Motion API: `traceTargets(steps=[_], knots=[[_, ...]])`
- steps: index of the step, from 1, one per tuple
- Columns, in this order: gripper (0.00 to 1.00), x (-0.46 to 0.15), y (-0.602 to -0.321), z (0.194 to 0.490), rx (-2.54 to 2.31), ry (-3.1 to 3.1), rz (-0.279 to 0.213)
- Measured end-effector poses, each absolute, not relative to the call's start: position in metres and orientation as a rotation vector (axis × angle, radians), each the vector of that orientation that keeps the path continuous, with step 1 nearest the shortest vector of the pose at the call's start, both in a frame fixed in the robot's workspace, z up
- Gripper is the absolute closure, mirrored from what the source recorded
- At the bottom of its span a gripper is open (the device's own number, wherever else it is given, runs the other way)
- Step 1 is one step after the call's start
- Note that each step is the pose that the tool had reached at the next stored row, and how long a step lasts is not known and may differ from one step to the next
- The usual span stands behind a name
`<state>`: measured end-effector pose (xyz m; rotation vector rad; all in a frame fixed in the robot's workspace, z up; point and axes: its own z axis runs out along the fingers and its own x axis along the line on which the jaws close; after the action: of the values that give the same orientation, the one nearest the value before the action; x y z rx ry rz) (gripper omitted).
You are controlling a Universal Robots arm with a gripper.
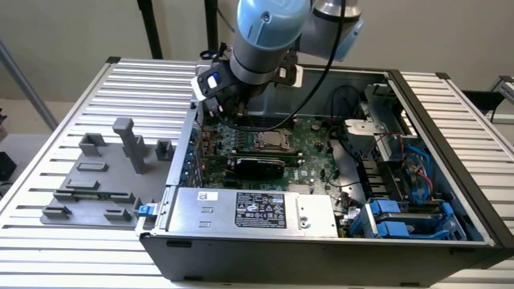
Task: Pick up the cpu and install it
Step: 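Close the cpu cover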
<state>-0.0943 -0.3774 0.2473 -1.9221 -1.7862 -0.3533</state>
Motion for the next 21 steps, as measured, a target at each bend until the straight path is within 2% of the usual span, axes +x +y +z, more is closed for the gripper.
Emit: traceTargets(steps=[10,21], knots=[[0.89,-0.096,-0.379,0.237,-1.949,-1.798,-0.328],[0.89,-0.096,-0.364,0.23,-1.955,-1.8,-0.322]])
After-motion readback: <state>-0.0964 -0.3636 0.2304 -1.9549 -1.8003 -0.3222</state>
